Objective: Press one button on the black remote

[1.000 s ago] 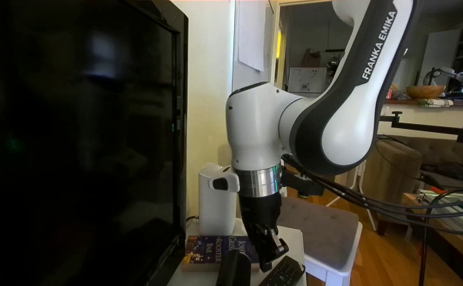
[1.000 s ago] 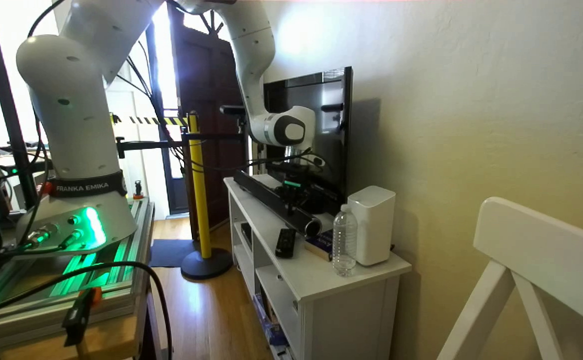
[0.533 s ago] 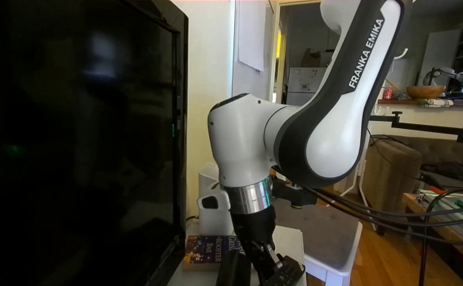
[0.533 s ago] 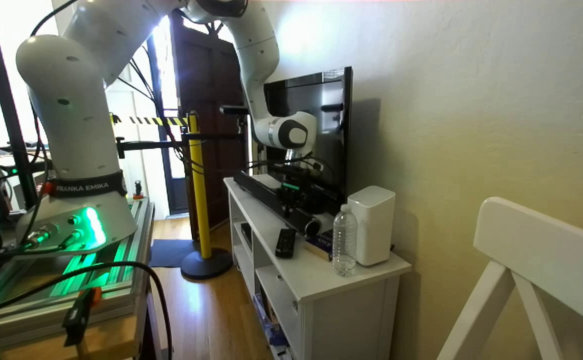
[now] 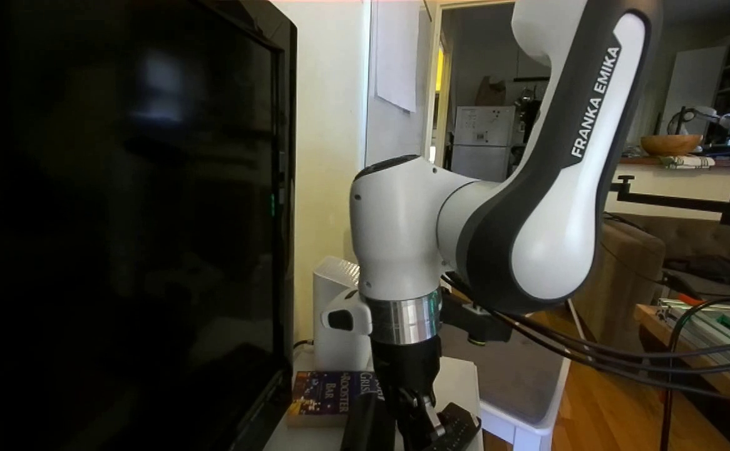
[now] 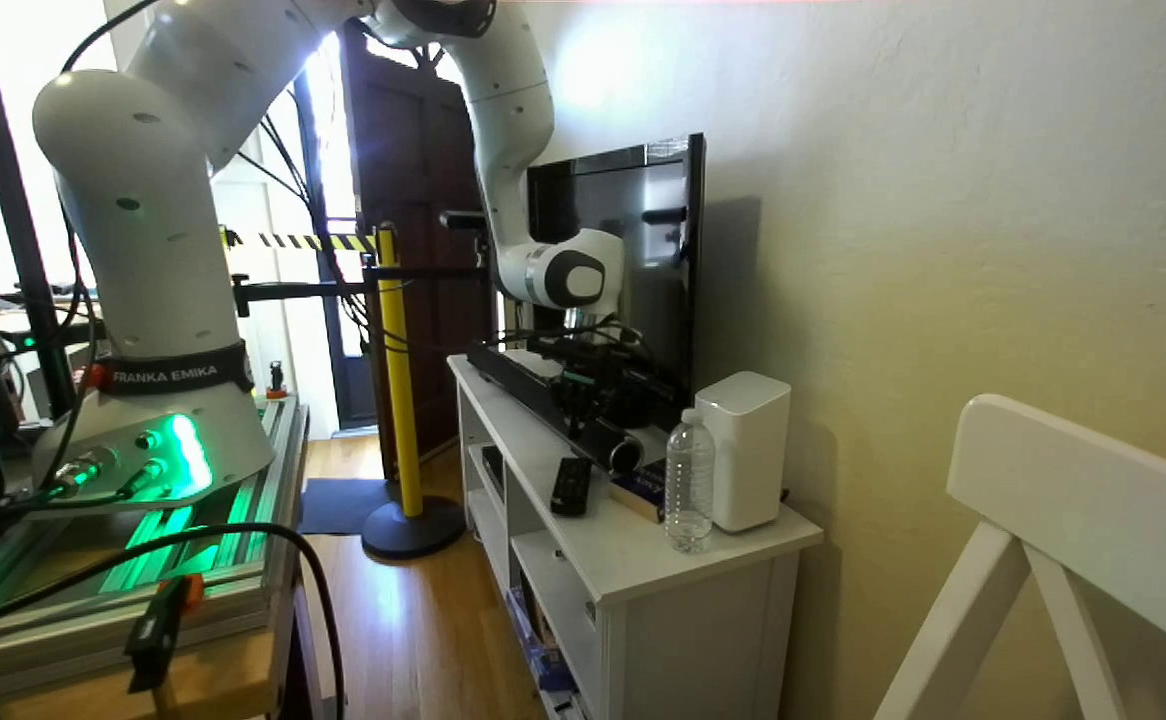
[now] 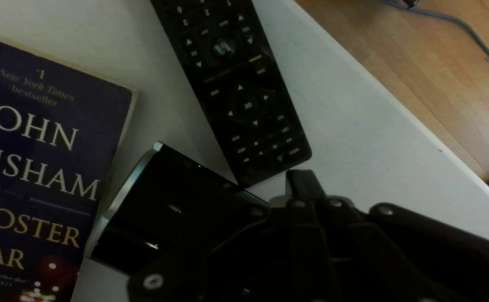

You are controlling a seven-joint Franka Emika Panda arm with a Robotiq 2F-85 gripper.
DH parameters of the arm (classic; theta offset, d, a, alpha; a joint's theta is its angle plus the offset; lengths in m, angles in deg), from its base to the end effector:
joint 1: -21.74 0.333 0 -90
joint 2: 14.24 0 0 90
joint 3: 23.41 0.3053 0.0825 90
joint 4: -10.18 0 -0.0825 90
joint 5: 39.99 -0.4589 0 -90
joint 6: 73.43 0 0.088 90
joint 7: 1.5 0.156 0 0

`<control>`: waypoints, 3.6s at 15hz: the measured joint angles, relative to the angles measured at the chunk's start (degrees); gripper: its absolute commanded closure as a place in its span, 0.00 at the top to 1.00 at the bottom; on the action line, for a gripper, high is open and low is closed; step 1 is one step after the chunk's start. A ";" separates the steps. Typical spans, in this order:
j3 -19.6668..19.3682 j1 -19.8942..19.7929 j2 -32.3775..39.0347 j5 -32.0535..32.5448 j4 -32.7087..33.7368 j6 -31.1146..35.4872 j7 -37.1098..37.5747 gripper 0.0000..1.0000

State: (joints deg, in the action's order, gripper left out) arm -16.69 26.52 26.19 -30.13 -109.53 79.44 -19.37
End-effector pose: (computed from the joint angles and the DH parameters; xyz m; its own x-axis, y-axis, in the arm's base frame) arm 0.5494 0.1271 -0.0545 0.7917 0.6018 -0.1052 0.6001 -0.7983 -0.0509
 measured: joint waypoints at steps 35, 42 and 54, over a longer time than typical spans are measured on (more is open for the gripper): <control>-4.35 2.39 -2.00 -4.59 -9.74 15.65 21.11 0.01; -4.61 2.42 -2.00 -4.62 -9.69 15.43 21.11 0.00; -4.40 2.30 -0.40 -4.67 -7.07 14.14 21.12 0.00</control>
State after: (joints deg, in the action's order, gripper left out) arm -21.09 28.82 25.79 -34.81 -116.61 93.58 1.74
